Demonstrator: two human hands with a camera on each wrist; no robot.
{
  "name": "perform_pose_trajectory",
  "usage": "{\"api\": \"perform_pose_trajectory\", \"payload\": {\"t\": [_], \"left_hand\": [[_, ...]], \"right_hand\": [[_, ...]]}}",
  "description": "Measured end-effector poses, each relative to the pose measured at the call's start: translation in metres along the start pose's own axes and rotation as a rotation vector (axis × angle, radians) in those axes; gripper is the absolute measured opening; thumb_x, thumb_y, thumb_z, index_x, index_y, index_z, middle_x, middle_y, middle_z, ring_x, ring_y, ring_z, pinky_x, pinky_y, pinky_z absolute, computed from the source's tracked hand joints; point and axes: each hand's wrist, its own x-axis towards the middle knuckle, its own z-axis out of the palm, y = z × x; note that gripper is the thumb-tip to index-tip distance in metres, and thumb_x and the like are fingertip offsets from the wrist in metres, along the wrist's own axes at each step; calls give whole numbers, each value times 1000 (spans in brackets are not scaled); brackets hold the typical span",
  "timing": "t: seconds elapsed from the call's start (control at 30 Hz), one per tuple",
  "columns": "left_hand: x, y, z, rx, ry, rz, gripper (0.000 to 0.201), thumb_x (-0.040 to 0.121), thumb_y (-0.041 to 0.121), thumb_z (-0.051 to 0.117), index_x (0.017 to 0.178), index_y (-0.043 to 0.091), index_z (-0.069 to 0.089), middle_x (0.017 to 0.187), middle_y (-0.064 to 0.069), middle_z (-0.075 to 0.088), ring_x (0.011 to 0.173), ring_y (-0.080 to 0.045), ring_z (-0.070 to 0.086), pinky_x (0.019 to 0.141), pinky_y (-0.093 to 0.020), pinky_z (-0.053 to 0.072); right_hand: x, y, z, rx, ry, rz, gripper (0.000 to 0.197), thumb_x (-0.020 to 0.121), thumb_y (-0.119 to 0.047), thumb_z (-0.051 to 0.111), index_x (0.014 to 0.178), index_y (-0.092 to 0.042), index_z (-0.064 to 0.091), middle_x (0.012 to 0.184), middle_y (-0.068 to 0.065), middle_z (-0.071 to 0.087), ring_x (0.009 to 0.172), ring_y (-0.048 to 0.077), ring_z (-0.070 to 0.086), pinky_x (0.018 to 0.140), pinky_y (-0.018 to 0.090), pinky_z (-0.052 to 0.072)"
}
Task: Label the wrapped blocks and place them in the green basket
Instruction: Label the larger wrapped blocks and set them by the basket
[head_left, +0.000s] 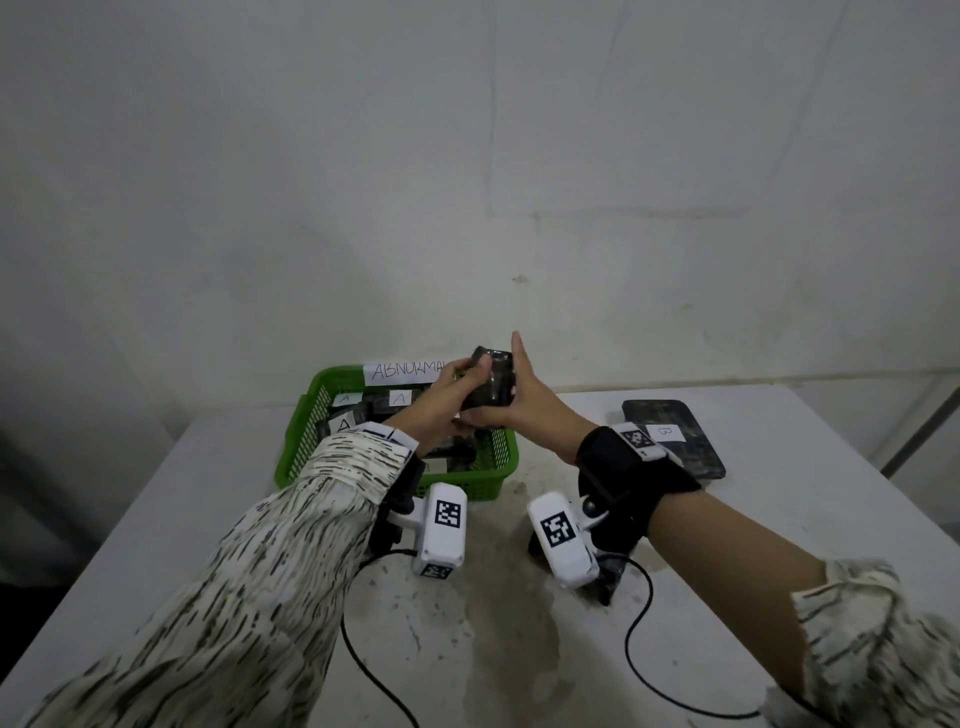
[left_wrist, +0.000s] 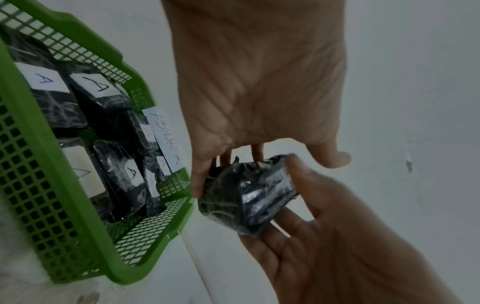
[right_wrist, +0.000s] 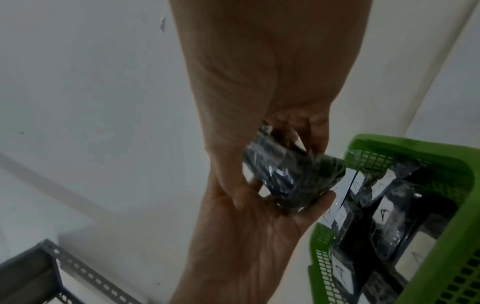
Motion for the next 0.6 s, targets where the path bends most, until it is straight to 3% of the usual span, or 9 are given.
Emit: {"api": "perform_pose_trajectory", "payload": {"t": [0.07, 0.13, 0.17, 0.23, 0.33, 0.4, 0.5, 0.6], "left_hand": [[-1, 0, -5, -81, -2, 21, 75, 78, 54, 64, 137, 16, 38, 130, -14, 56, 116, -32, 57, 96, -53, 47], [-4, 1, -10, -112, 34, 49, 60, 84, 40, 63, 133, 11, 44, 123, -17, 60, 104, -34, 63, 87, -50, 53], [-4, 0, -13, -127, 54, 46, 52, 87, 34, 60, 131, 8, 47, 118, -17, 63, 97, -32, 66, 80, -46, 56], [-4, -2, -16, -147, 67, 4, 44, 92, 30, 55, 128, 6, 50, 116, -18, 64, 92, -29, 66, 70, -40, 58], [-4, -3, -12, -171, 63, -33, 42, 94, 28, 48, 130, 7, 47, 119, -20, 59, 92, -29, 62, 61, -37, 56], [-2, -4, -9, -158, 73, -17, 42, 95, 27, 45, 131, 7, 44, 122, -22, 57, 95, -29, 60, 64, -36, 55], [-3, -3, -7, -150, 69, -17, 41, 95, 29, 45, 130, 9, 47, 121, -19, 58, 98, -29, 60, 70, -36, 55], [-5, -3, -8, -86, 30, -41, 40, 92, 30, 55, 130, 19, 48, 124, -11, 60, 109, -28, 59, 76, -40, 55]], "right_hand": [[-3, -3, -2, 76, -24, 11, 94, 92, -12, 61, 152, -28, -10, 138, 0, 47, 99, 5, 59, 72, 9, 48], [-1, -3, -6, 127, 75, -8, 71, 95, -14, 55, 152, -26, 15, 129, 0, 60, 103, 8, 62, 80, 18, 46], [1, -2, -8, 141, 141, -14, 59, 94, -14, 55, 146, -24, 29, 118, 2, 66, 101, 11, 64, 79, 23, 46], [5, 1, -10, 138, 242, 0, 41, 95, -18, 55, 134, -20, 43, 106, 7, 61, 93, 14, 61, 72, 23, 43], [12, 8, -7, 152, 229, 55, 42, 95, -33, 56, 132, -17, 43, 115, 9, 55, 95, 15, 58, 68, 21, 46], [13, 10, -1, 218, 190, 75, 43, 94, -35, 57, 131, -17, 44, 119, 5, 58, 91, 12, 61, 65, 22, 52], [16, 15, 4, 247, 246, 45, 32, 93, -29, 60, 119, -15, 51, 113, 5, 61, 92, 17, 63, 75, 31, 55], [18, 16, 5, 262, 352, 28, 23, 91, -26, 63, 108, -15, 51, 110, 10, 61, 93, 23, 62, 83, 40, 53]]}}
